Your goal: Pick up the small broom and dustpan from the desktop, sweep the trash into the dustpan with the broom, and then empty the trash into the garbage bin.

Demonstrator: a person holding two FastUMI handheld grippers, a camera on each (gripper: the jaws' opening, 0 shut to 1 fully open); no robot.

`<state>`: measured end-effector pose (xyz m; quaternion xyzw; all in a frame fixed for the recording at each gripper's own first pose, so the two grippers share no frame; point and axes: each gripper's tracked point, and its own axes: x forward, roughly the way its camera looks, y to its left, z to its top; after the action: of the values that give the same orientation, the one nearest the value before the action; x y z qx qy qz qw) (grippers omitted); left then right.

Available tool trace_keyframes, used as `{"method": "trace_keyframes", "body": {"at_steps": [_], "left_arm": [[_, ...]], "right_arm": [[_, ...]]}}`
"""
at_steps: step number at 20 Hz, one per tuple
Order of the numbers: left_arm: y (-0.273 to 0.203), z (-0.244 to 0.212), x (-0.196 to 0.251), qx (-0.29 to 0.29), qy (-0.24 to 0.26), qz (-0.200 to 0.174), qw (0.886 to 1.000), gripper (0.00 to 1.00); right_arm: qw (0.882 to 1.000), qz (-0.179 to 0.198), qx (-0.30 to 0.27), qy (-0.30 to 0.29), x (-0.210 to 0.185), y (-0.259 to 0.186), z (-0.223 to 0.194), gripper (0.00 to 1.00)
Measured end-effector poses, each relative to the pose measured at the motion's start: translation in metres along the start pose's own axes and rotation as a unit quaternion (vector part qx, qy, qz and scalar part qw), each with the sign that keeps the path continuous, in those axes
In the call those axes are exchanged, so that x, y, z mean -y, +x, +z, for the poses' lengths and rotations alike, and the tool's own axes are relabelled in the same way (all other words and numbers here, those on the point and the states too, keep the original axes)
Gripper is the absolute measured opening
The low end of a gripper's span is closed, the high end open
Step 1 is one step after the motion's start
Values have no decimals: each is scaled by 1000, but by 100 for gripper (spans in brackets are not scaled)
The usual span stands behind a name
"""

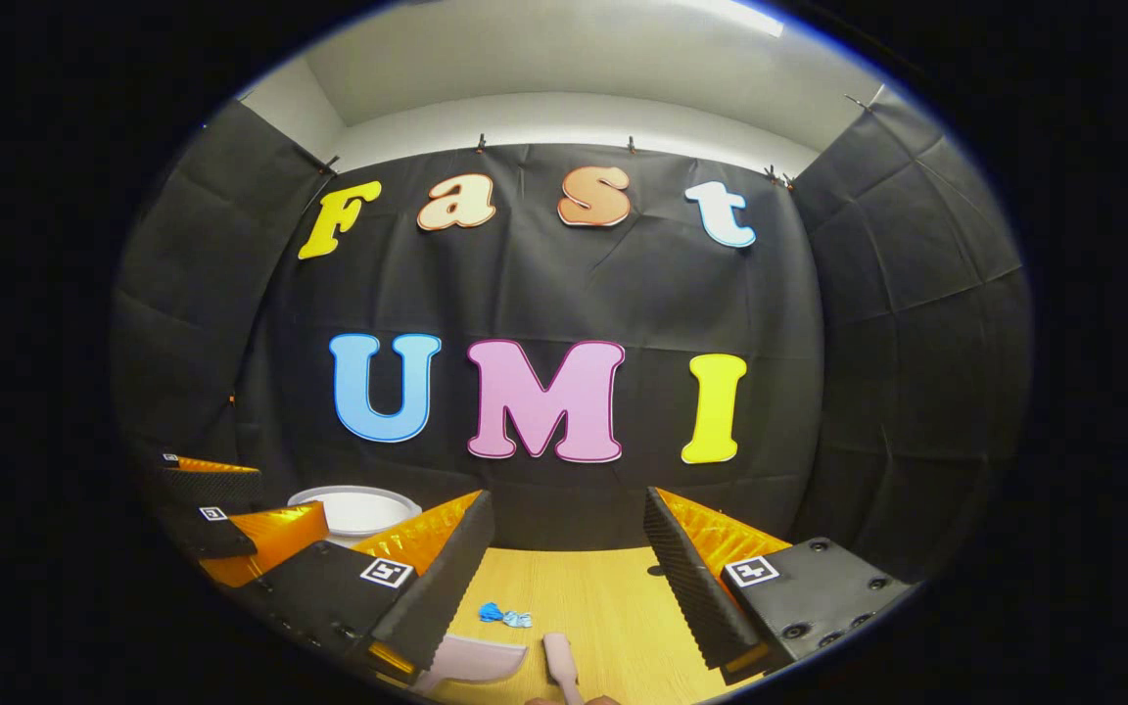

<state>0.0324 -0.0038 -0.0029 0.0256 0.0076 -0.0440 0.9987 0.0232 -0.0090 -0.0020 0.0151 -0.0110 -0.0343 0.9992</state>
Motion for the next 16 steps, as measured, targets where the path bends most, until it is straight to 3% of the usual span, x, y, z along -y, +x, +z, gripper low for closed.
{"method": "trace_keyframes", "body": {"at_steps": [11,16], "left_arm": [[3,-13,-6,-14,-22,-6,1000,76],[6,-19,-6,-23,-34,-7,999,76]], "right_arm": [[1000,3,-20,-4,-3,1,-14,96],[999,-1,-26,-19,2,2,-18,99]]}}
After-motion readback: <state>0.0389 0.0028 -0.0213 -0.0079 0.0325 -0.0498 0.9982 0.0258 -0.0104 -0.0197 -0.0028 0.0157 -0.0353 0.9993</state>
